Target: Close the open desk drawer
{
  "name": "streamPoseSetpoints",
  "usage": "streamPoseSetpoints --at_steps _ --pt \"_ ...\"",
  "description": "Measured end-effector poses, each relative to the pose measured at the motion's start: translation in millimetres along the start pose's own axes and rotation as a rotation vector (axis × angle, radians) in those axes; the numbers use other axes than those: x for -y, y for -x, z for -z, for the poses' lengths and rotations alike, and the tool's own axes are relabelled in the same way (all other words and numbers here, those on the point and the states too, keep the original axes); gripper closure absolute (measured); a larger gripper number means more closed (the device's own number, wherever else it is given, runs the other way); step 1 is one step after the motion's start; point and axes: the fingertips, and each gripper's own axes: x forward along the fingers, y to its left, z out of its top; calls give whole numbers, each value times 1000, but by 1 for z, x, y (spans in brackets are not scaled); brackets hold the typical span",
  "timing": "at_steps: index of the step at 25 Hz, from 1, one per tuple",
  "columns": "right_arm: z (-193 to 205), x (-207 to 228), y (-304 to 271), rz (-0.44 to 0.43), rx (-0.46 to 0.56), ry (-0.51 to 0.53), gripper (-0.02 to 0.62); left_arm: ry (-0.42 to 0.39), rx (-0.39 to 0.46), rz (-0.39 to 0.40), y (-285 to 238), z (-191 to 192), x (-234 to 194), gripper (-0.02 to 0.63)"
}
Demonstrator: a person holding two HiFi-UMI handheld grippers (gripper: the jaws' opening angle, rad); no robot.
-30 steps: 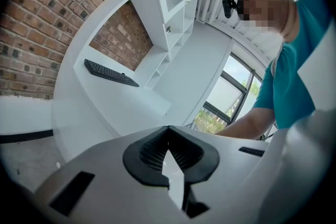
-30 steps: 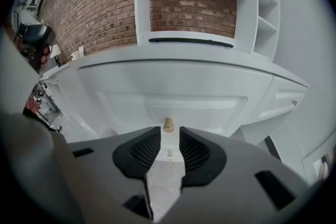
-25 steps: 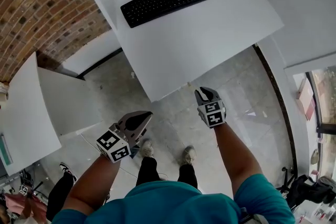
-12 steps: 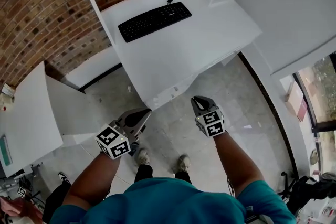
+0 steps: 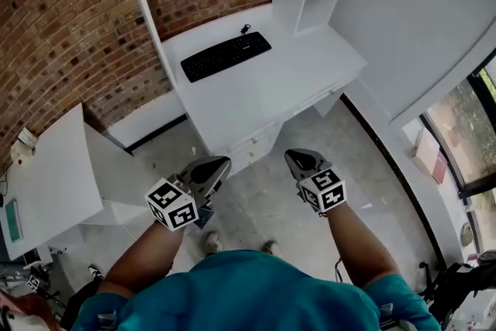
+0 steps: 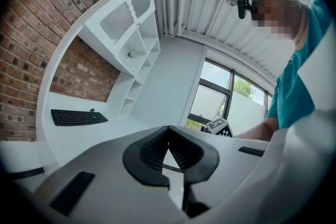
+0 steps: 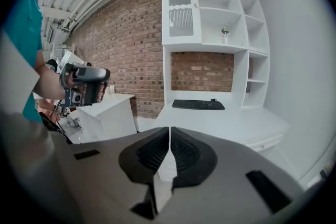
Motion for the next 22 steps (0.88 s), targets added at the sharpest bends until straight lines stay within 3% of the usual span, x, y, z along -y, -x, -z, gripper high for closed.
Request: streamPoseSetpoints --at_steps 13,22 --pt "-71 -6 111 36 156 -85 572 -134 23 17 25 -57 62 592" --pt "-109 -5 164 56 272 -91 574 -148 49 38 33 -78 79 592"
